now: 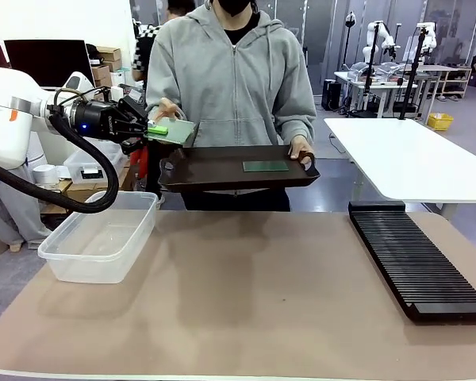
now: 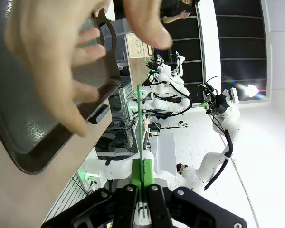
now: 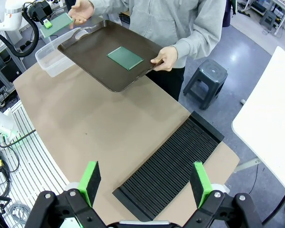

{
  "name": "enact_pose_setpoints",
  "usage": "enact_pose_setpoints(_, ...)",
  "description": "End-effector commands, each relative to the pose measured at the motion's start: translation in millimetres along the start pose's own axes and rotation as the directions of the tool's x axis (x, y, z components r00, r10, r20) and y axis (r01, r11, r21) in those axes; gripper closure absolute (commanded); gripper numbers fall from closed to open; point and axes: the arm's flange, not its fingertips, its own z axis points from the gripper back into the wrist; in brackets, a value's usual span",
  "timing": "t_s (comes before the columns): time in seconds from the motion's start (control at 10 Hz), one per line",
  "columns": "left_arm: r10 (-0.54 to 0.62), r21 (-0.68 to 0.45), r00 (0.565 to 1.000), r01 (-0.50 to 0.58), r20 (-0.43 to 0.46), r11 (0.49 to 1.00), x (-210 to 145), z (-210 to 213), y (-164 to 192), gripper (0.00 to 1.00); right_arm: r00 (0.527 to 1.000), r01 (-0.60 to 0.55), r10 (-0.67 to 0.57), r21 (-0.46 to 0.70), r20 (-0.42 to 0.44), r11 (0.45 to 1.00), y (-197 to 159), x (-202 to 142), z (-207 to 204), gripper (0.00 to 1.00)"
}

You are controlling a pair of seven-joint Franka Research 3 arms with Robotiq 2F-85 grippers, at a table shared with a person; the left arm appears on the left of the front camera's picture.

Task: Sort PCBs into racks and boxes based on the side picked up.
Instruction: If the short side of the Blank PCB is picked up, insert it into the PCB Rack ; if the long side is picked up, place it in the Organizing box.

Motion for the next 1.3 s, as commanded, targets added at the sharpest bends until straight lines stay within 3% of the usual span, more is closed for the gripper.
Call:
enact_pose_setpoints(0.0, -0.005, -0.017, 1.0, 0.005, 0.004, 1.0, 1, 0, -1, 1.0, 1.0, -0.001, 0.001, 0.002, -0.001, 1.0, 1, 0, -1, 0.0)
enact_pose_setpoints(0.7, 0.0, 0.0, 1.0, 0.0, 0.0, 1.0, 0, 0, 0, 0.97, 1.0, -0.001, 0.001, 0.002, -0.001, 1.0, 1, 0, -1, 0.0)
enact_pose_setpoints(0.8, -0.015, 0.143, 0.999, 0.022, -0.051, 0.989, -8, 8, -17, 0.97, 1.0, -0.001, 0.001, 0.002, -0.001, 1.0, 1, 0, -1, 0.0)
enact_pose_setpoints(0.9, -0.041, 0.258, 0.998, 0.051, -0.046, 0.965, -14, 13, -29, 0.97, 1.0, -0.001, 0.001, 0.002, -0.001, 1.0, 1, 0, -1, 0.0)
enact_pose_setpoints(1.2, -0.074, 0.499, 0.992, 0.114, -0.099, 0.859, -36, 41, -50, 0.97, 1.0, -0.001, 0.001, 0.002, -0.001, 1.0, 1, 0, -1, 0.0)
